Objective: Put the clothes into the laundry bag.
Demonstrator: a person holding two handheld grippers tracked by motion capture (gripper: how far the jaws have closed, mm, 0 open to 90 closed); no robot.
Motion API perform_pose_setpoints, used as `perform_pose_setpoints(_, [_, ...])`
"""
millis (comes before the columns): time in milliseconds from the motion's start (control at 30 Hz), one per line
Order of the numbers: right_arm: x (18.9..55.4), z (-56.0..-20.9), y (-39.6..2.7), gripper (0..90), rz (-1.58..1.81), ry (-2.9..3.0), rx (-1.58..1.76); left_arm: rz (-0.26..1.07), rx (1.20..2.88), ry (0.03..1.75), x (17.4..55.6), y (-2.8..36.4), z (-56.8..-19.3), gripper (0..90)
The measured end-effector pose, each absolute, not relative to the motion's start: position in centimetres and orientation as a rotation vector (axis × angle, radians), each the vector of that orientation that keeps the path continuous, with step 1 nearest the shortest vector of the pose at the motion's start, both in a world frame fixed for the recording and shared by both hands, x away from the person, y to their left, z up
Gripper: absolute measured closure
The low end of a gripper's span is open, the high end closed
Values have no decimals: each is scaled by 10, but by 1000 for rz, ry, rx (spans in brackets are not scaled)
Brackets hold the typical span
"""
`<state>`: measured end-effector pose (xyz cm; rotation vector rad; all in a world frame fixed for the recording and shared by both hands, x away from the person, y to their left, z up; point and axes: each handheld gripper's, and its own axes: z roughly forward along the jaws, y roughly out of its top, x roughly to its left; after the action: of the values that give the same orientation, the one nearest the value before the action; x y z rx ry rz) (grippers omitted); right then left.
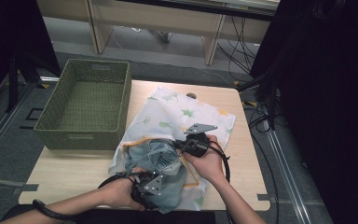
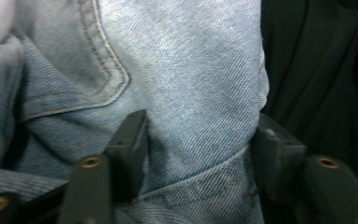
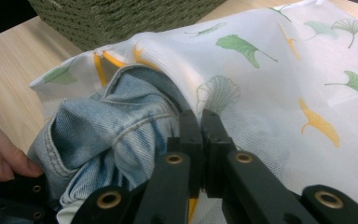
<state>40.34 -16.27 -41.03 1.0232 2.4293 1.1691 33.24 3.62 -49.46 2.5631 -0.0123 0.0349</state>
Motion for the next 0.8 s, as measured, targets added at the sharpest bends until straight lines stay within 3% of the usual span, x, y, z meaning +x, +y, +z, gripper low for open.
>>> perform_pose_setpoints(67, [403,-411,-162,900,1169,2432,1023,38,2562,-7,336,37,-494,589])
perform_pose_setpoints(100, [403,-411,-162,900,1169,2432,1023,33,2555,13,337,37,-494,589])
perform_pose_setpoints(133, [403,-411,-162,900,1169,2431,1023,33,2563,15,340,37,-493,648])
perform_pose_setpoints(367, [402,-410,-163,900,1172,2428,1041,40,2531,119,342,39,-481,782])
perform_pose_setpoints(800, [393,-390,-157,900,1221,2395,941,128,2359,206,353,60,-419,803])
